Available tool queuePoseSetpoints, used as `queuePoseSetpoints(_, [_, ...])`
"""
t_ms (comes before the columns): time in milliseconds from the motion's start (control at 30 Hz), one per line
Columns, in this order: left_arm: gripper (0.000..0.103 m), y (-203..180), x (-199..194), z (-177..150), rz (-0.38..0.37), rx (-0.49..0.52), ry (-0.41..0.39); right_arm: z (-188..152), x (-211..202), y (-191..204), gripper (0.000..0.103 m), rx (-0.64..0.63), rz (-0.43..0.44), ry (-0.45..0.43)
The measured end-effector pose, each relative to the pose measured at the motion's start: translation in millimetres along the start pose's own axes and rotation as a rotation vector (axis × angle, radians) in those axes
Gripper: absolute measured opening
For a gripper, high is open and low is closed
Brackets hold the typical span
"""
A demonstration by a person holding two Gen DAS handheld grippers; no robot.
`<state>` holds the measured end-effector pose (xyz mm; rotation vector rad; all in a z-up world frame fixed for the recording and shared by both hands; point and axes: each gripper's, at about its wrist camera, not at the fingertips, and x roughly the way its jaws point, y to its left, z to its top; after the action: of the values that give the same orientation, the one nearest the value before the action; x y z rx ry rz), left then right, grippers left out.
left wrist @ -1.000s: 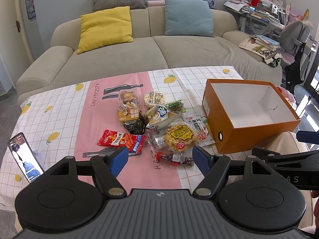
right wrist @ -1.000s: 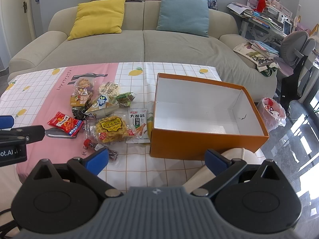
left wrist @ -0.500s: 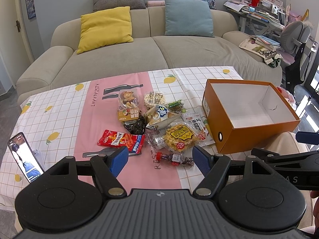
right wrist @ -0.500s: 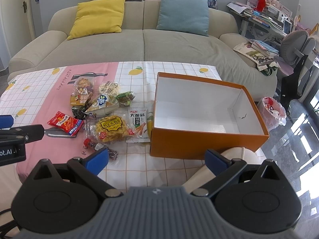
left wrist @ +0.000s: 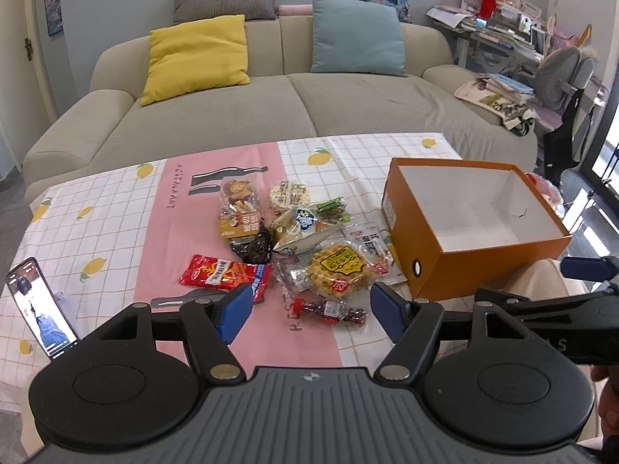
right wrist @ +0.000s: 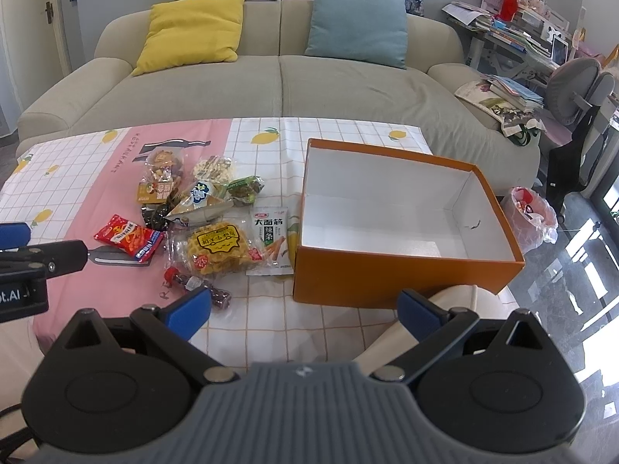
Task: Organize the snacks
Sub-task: 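Lower the left tool onto the red spicy strip packet while the right tool lowers onto the yellow waffle packet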
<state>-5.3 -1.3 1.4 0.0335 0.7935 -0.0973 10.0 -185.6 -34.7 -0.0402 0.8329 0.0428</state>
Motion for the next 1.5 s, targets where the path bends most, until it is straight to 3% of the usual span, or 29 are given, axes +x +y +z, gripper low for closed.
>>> queuePoseSetpoints(67, [0.073, 2, -1, 0, -0.016, -0.005, -0.014, 3, 0, -2, 0.100, 0.010, 0.038, -0.018])
queuePoseSetpoints(200, [0.047, 12, 2, 3, -0.058, -0.026, -0.019, 7, 6, -7, 0.100, 0.017, 0.104, -0.031])
queuePoseSetpoints(267, [0.040, 19, 9, 6, -0.085, -0.043, 0.008, 10, 12, -6, 0.100, 0.009, 0.128, -0.041])
queuePoseSetpoints(333, [0.040, 27, 18, 7, -0.094, -0.059, 0.034, 11, 17, -5, 0.098, -0.008, 0.149, -0.062])
queuePoseSetpoints(367, [0.041, 30, 22, 8, -0.092, -0.066, 0.046, 12, 20, -4, 0.091, -0.024, 0.168, -0.075])
queuePoseSetpoints(467, [0.073, 36, 34, 10, -0.087, -0.077, 0.071, 16, 31, -1, 0.087, -0.044, 0.199, -0.102])
queuePoseSetpoints(500, [0.076, 38, 37, 10, -0.087, -0.075, 0.072, 18, 35, 1, 0.084, -0.050, 0.214, -0.104])
queuePoseSetpoints(867, [0.077, 63, 89, 19, -0.076, 0.022, 0.152, 40, 94, 48, 0.081, -0.206, 0.333, -0.060])
queuePoseSetpoints(1233, [0.076, 78, 165, 10, -0.053, 0.192, 0.234, 41, 167, 82, 0.082, -0.302, 0.301, 0.062])
queuePoseSetpoints(1333, [0.076, 81, 185, 5, -0.048, 0.254, 0.258, 42, 185, 88, 0.091, -0.330, 0.289, 0.081])
queuePoseSetpoints(1500, [0.077, 86, 208, 0, -0.030, 0.317, 0.316, 43, 209, 92, 0.096, -0.333, 0.273, 0.137])
